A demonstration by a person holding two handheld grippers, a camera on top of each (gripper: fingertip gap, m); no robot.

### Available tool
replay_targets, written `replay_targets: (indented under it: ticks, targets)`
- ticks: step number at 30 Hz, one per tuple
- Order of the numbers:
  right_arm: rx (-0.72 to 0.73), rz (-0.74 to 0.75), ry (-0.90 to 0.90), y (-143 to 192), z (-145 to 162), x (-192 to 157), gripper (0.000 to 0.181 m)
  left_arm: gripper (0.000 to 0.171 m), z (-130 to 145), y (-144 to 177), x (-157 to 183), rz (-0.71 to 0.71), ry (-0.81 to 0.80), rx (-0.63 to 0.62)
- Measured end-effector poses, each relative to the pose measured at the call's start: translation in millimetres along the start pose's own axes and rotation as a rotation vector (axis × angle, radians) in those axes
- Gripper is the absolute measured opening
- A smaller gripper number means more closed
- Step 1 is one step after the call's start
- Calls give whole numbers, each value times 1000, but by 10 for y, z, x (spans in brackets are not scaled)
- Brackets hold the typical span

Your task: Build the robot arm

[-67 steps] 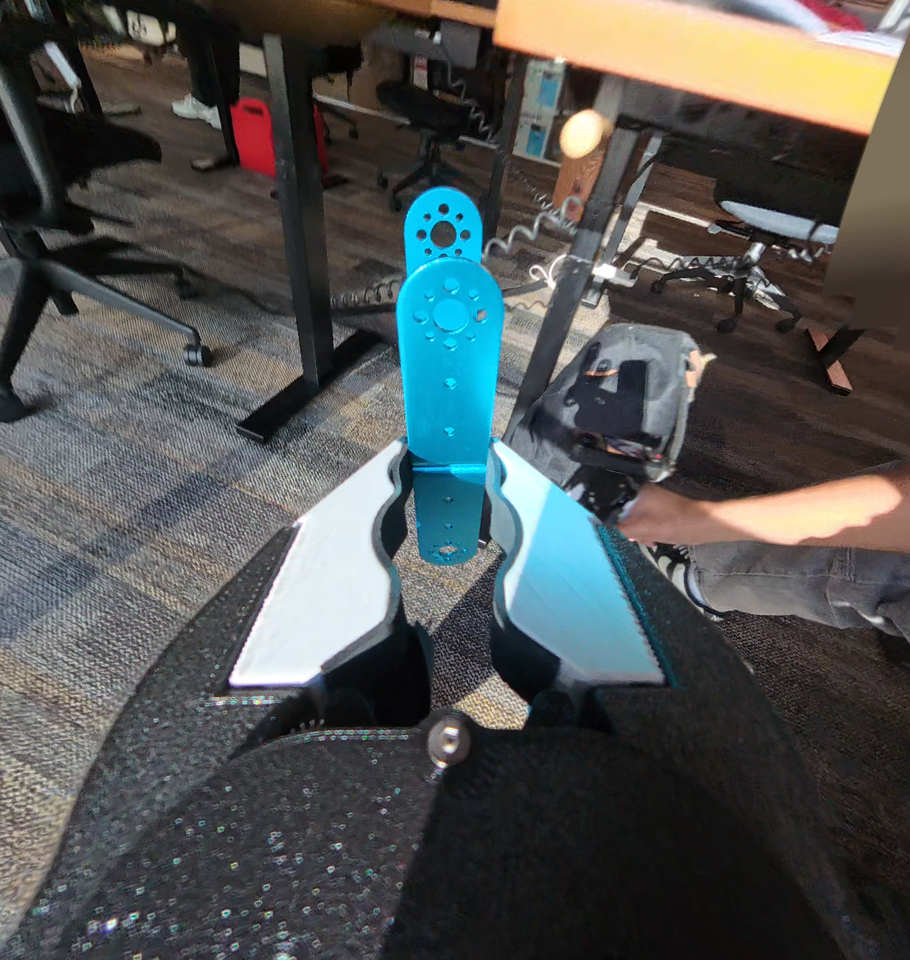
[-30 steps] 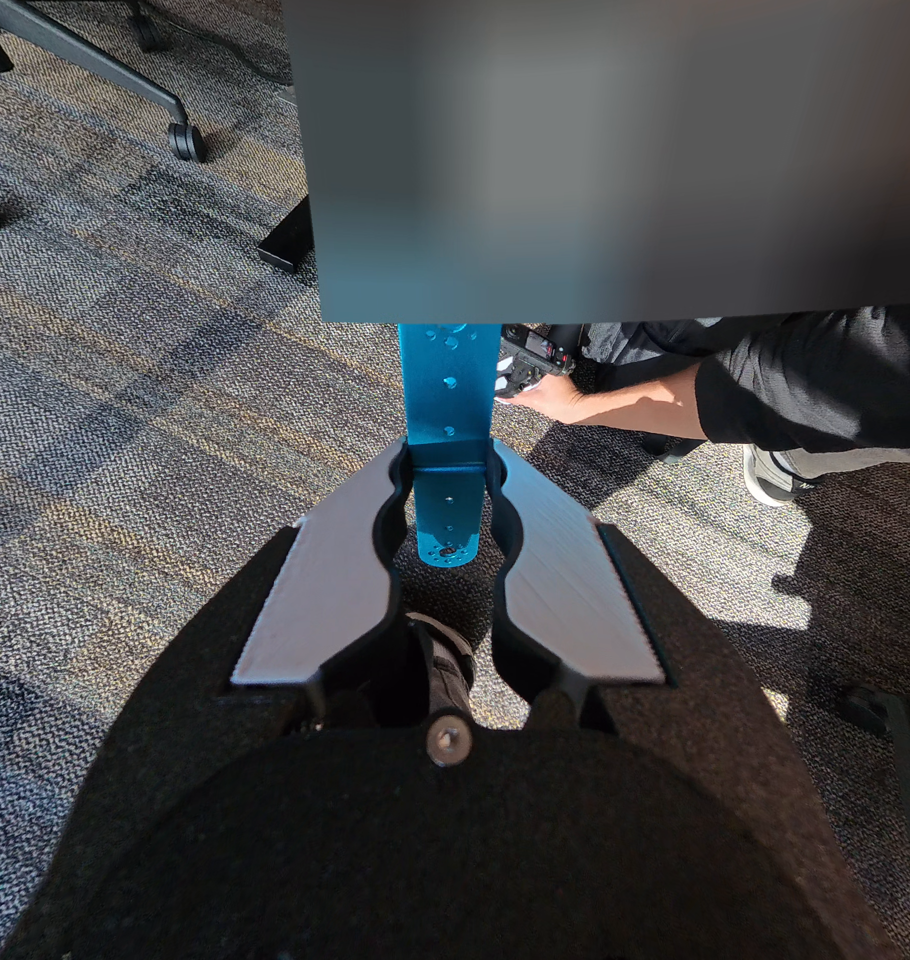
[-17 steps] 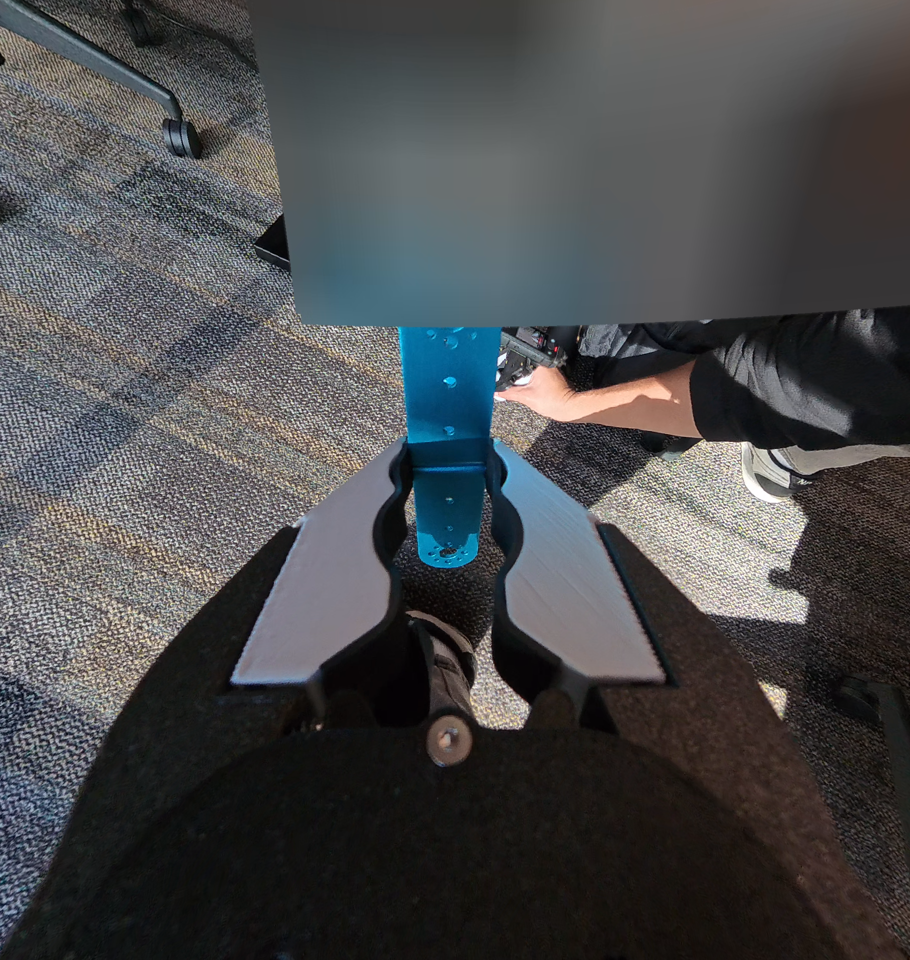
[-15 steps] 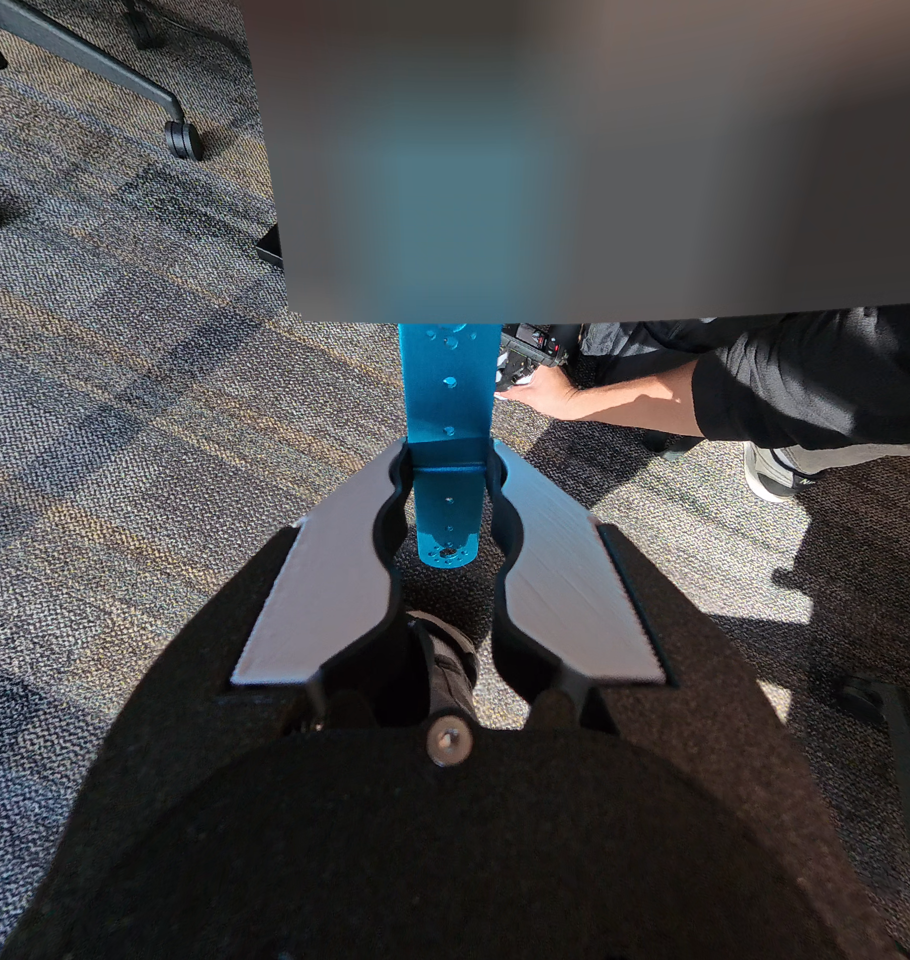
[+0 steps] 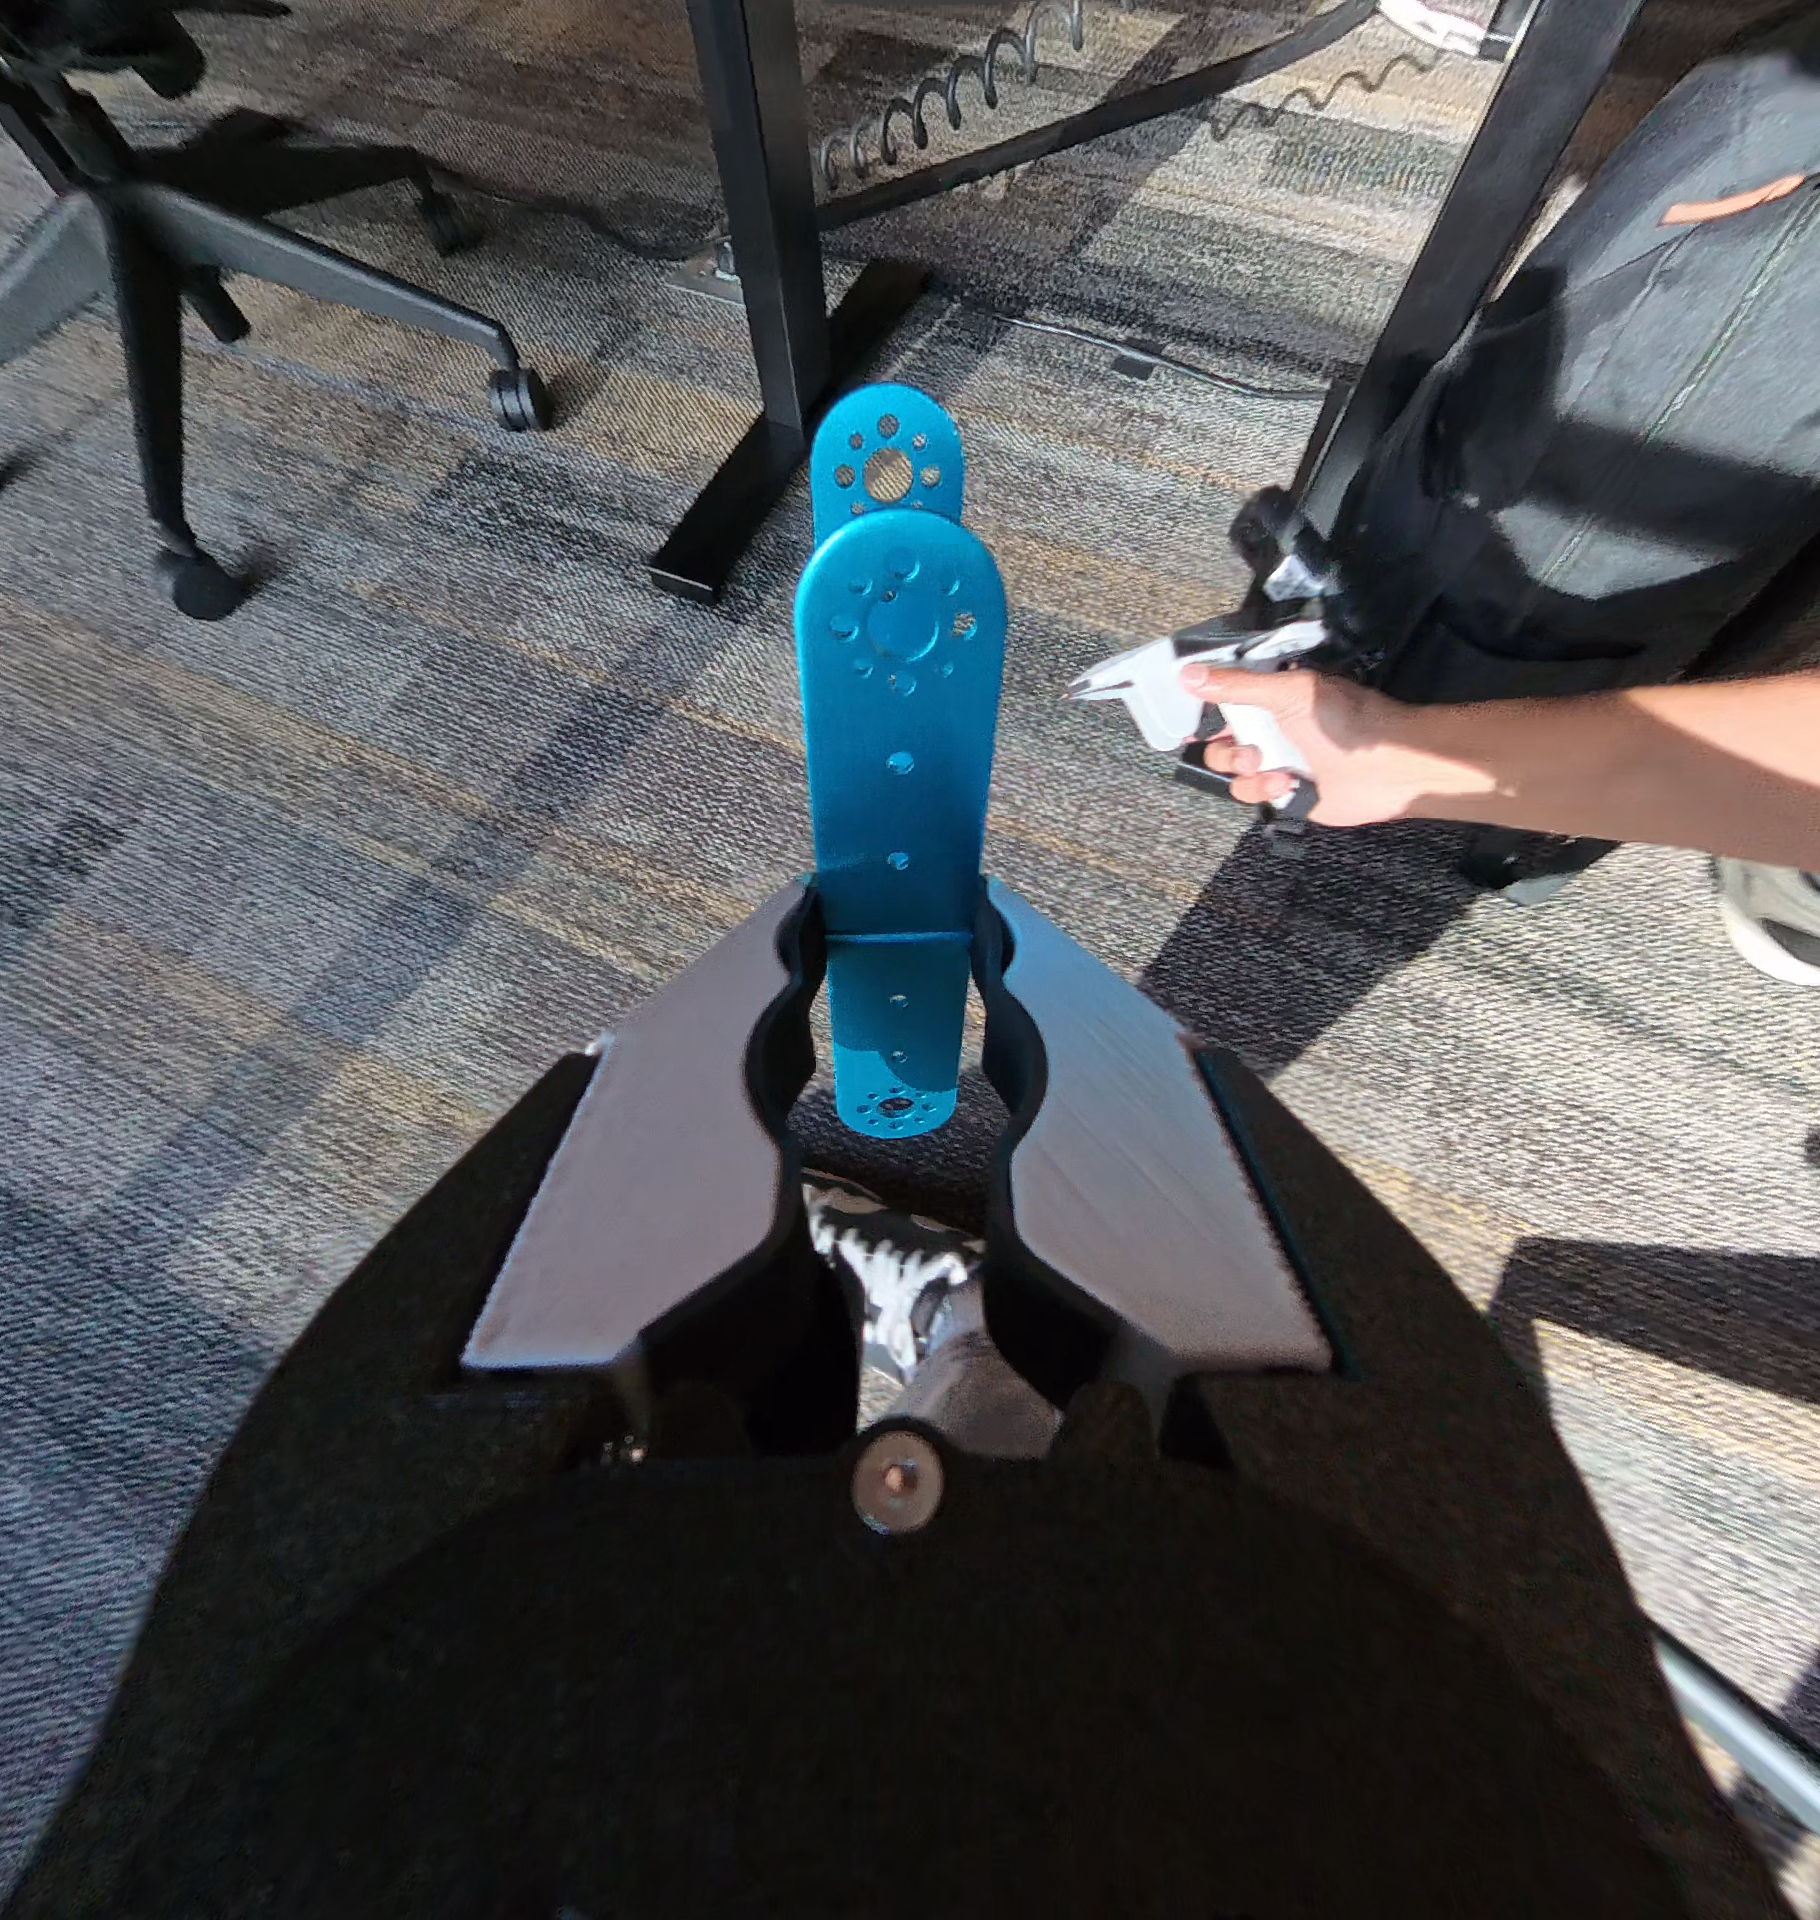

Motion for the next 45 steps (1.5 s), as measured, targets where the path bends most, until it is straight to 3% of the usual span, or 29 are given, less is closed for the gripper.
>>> replay_targets:
  ticks: [9,13,16,24,45]
  targets:
    - [-58,-505,40,-653,-319,-2679,0,26,-169,-1,141,-213,-275,136]
    - [-83,-596,56,-795,-280,-3738,0,26,-344,119,440,-275,-428,279]
    - [-97,-585,71,-810,-200,-4201,0,26,-424,182,604,-283,-451,351]
    - [-103,-444,80,-648,-53,-4398,0,26,-509,268,727,-265,-381,424]
    - [-117,-370,79,-739,-92,-4340,0,26,-497,205,783,-266,-462,384]
Point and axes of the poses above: each gripper's, where its closed fingertips meet, y back along the fingers, z out of its underside, x = y × z across the jaws, the point moved 7 cm from there along y, back along the fingers, and after that the axes turned 12 degrees about y, right-handed, at the moved point
